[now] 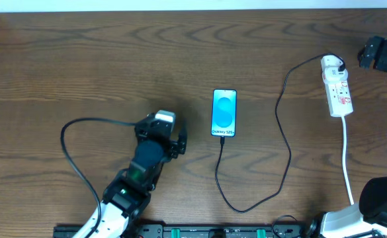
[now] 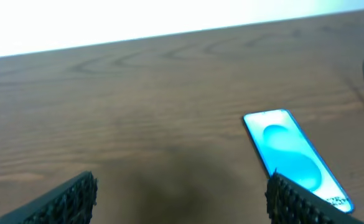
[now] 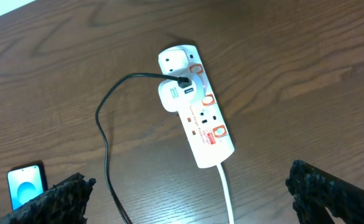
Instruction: Plug charger to phone and switch on socket
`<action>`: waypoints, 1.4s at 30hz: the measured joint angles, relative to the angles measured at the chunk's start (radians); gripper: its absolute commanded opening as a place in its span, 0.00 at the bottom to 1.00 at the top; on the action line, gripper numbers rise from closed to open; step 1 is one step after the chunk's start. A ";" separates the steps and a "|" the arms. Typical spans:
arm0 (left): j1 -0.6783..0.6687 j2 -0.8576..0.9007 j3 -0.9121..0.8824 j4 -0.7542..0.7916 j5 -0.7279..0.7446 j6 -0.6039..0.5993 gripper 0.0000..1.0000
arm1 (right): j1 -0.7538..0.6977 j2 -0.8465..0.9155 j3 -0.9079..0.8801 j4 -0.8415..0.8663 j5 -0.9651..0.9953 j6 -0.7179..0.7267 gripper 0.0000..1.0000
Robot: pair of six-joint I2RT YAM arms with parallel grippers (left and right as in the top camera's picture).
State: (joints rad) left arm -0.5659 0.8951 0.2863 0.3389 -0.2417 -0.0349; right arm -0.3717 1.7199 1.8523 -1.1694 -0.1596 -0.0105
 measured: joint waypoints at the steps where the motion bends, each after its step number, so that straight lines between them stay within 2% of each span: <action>1: 0.013 -0.011 -0.026 0.034 0.000 0.007 0.87 | 0.000 0.000 0.000 0.000 0.000 0.000 0.99; 5: 0.079 -0.093 -0.114 0.100 0.007 0.017 0.86 | 0.000 0.000 0.000 0.000 0.000 0.000 0.99; 17: 0.301 -0.404 -0.249 0.113 0.100 0.026 0.86 | 0.000 0.000 0.000 0.000 0.000 0.000 0.99; 26: 0.422 -0.644 -0.280 -0.139 0.174 0.032 0.86 | 0.000 0.000 0.000 0.000 0.001 0.000 0.99; 30: 0.460 -0.760 -0.275 -0.343 0.193 0.032 0.86 | 0.000 0.000 0.000 0.002 0.001 0.000 0.99; 34: 0.478 -0.831 -0.266 -0.365 0.214 0.034 0.86 | 0.000 0.000 0.000 0.000 0.000 0.000 0.99; 42: 0.484 -0.834 -0.265 -0.367 0.215 0.033 0.86 | 0.000 0.000 0.000 0.000 0.000 0.000 0.99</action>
State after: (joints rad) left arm -0.0818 0.0612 0.0212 -0.0277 -0.0269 -0.0017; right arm -0.3717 1.7199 1.8523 -1.1698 -0.1593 -0.0101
